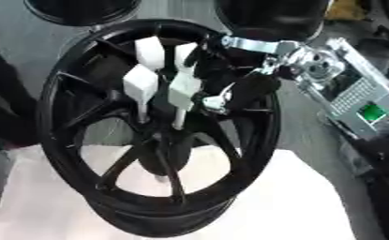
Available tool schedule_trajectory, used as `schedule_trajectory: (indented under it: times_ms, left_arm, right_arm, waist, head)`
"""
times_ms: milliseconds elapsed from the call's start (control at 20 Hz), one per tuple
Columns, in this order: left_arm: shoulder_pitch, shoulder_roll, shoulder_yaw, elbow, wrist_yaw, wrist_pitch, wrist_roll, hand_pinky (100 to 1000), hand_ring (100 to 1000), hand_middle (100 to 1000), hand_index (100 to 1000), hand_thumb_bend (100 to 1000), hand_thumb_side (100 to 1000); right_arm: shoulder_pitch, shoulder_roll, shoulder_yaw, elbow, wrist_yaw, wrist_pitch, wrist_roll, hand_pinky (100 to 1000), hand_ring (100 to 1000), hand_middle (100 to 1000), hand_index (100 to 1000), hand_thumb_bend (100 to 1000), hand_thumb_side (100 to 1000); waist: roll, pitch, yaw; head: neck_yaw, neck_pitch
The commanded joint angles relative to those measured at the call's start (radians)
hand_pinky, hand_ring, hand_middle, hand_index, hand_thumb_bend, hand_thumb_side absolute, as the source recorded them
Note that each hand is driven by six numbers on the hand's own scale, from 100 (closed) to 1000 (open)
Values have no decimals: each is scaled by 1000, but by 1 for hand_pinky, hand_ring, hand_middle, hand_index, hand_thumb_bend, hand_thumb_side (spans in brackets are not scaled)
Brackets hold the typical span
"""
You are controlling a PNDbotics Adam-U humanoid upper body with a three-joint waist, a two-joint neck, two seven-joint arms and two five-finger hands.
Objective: Pull the pin out of the wheel hub.
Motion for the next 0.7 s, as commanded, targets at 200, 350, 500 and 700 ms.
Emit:
schedule_trajectory:
  times_ms: [200, 350, 500, 700]
  left_arm:
    - [-14, 28, 17, -17, -2, -4, 2, 634, 617, 525, 656, 100, 588]
    - [-14, 27, 17, -17, -3, -5, 3, 634, 617, 525, 655, 100, 588]
    - [-12, 26, 17, -17, -4, -4, 3, 633, 616, 525, 655, 100, 578]
    - [-8, 26, 17, -17, -4, -3, 4, 632, 616, 524, 655, 100, 589]
  right_arm:
    - [-16, -10, -12, 2, 9, -4, -2, 733, 862, 689, 821, 259, 167]
    - [-16, -9, -14, 3, 11, -4, -9, 734, 862, 688, 820, 259, 168]
    - [-16, -9, -15, 5, 12, -5, -12, 736, 865, 688, 820, 258, 170]
    - [-15, -10, -19, 6, 16, -9, -25, 739, 868, 689, 821, 249, 166]
  waist:
    - [5, -21, 3]
    - [4, -20, 4]
    - [4, -19, 5]
    - [4, -18, 4]
  head:
    - [-6, -1]
    - [-7, -1]
    - [-8, -1]
    - [-9, -1]
